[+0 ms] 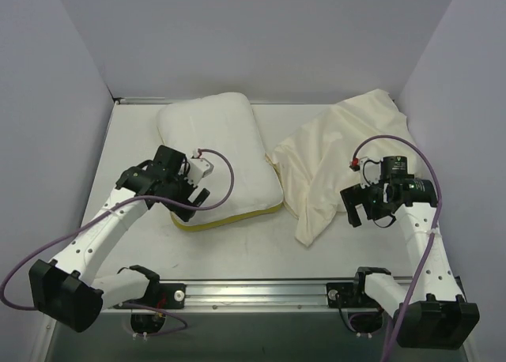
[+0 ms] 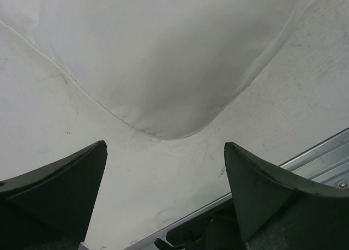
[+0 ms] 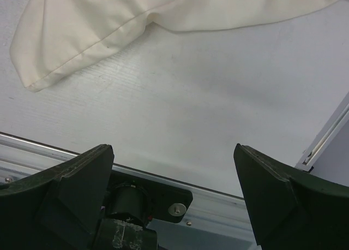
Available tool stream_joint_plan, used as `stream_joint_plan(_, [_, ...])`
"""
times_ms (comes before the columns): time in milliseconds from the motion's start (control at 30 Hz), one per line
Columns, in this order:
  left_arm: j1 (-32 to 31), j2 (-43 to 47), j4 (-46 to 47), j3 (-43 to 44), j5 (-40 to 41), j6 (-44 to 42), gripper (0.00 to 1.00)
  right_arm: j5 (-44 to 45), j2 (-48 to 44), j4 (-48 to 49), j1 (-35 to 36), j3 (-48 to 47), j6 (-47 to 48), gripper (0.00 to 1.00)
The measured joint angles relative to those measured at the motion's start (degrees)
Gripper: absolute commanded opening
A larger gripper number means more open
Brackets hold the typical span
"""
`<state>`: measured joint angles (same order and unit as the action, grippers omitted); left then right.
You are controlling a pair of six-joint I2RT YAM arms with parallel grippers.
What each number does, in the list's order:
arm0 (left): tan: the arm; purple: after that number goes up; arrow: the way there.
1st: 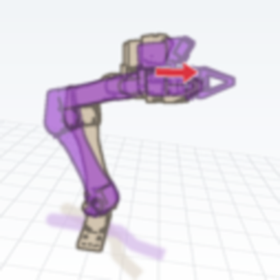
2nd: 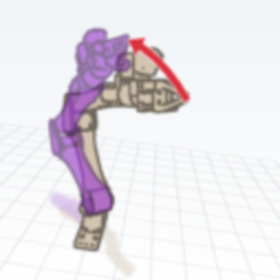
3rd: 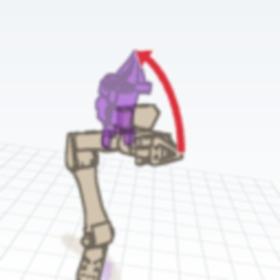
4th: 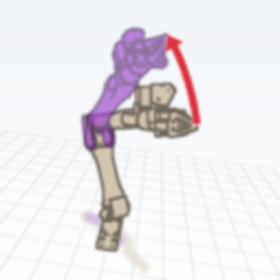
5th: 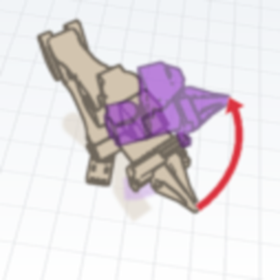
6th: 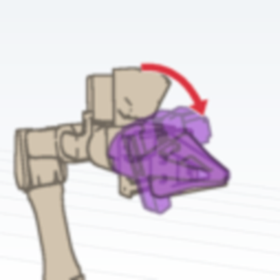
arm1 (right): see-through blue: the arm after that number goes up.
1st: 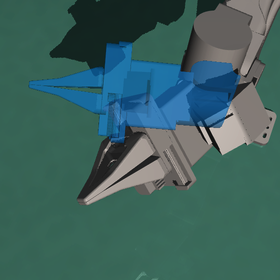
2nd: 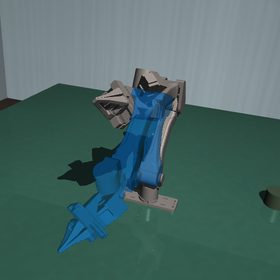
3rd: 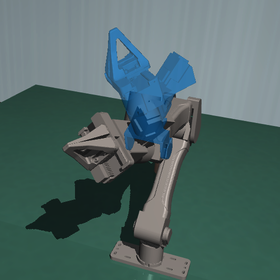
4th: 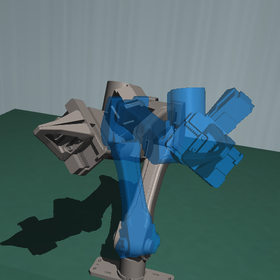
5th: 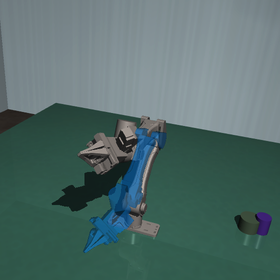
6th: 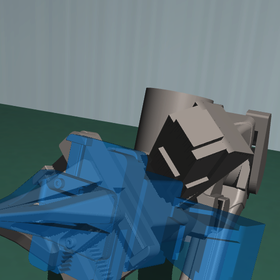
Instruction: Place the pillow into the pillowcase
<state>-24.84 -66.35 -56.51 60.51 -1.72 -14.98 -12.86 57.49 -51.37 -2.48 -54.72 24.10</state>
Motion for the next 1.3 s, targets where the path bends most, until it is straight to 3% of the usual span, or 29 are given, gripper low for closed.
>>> stream_joint_plan(200, [-0.74, -8.94, 0.5, 8.85, 0.37, -6.1, 0.97, 0.0, 1.05, -0.09, 1.53, -0.02, -0.13, 1.0])
stream_joint_plan(500, [1.09, -29.53, 11.06, 22.53, -2.51, -17.11, 0.97, -0.13, 2.54, -0.09, 1.99, -0.02, -0.15, 1.0])
stream_joint_plan(667, [5.4, -44.98, 15.19, 33.31, -5.31, -20.17, 0.89, -0.13, 2.82, -0.13, 3.19, -0.02, -0.13, 1.0])
stream_joint_plan(767, [8.0, -51.82, 16.57, 36.5, -6.19, -19.71, 0.7, -0.09, 2.82, -0.22, 3.32, -0.02, -0.13, 1.0])
stream_joint_plan(900, [11.37, -55.93, 16.48, 37.81, -7.56, -16.92, 0.21, -1.09, 2.82, -0.31, 3.45, -0.09, -0.22, 1.0])
stream_joint_plan(933, [12.39, -55.93, 16.44, 37.9, -8.17, -15.91, 0.0, -1.55, 2.82, -0.28, 3.72, -0.17, -0.28, 1.0])
stream_joint_plan(1033, [15.98, -54.05, 16.57, 36.63, -9.94, -12.15, 0.0, -3.23, 2.91, -0.48, 4.7, -1.09, -0.63, 0.99])
stream_joint_plan(1300, [24.2, -34.25, 13.49, 15.47, -5.27, 5.55, 0.0, -8.33, 6.14, 1.33, 13.44, -4.79, -3.87, 0.96])
